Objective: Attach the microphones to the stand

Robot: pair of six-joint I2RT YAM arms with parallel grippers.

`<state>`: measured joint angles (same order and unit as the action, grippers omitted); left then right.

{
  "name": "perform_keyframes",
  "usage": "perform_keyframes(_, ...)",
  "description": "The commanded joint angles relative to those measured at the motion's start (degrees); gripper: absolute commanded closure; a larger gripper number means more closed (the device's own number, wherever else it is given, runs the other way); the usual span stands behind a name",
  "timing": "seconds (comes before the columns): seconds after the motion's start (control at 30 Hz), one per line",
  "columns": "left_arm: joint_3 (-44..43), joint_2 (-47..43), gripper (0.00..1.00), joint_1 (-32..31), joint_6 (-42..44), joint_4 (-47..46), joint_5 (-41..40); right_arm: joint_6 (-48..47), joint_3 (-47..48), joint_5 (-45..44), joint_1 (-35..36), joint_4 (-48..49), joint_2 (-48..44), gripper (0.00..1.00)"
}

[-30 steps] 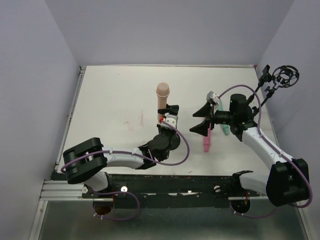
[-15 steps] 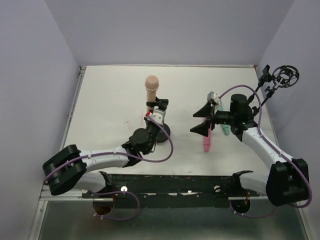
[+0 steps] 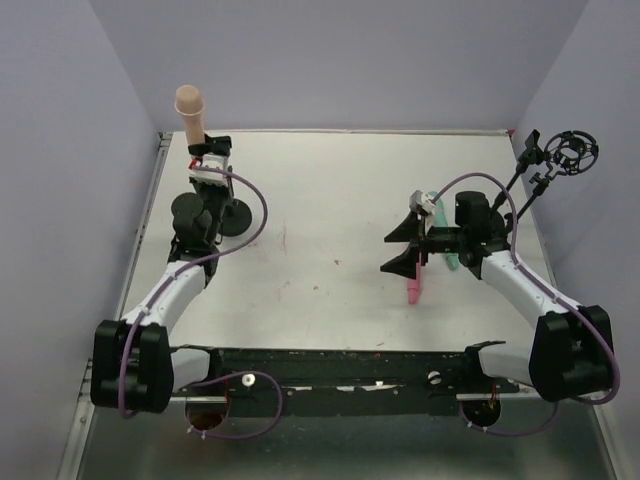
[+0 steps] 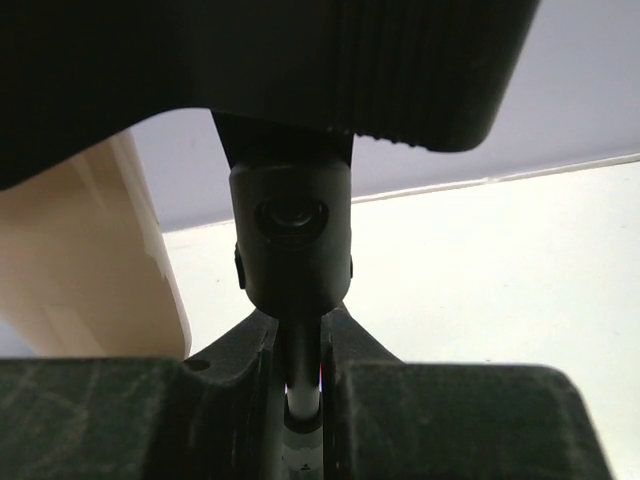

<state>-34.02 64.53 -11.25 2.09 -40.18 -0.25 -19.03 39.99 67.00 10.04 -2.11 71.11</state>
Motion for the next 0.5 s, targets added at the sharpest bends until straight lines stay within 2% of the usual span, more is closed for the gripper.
perform_keyframes(0.0,-8.6,8.8,1.00,9.3,-3.4,-4.2,13.5,-7.9,1.8,2.4,-0.2,-7.5,2.2,0.00)
perform_keyframes(0.23,-18.5,22.6,1.00,15.4,-5.0,-7.3,15.4,-14.4,3.5,1.6,-0.2,-13.5,5.9,0.00)
perform_keyframes(0.47,-23.3,30.4,1.00,17.5,-5.9,-8.9,16.6,-16.1,4.3,0.1,-0.2,-15.4,7.5,0.00)
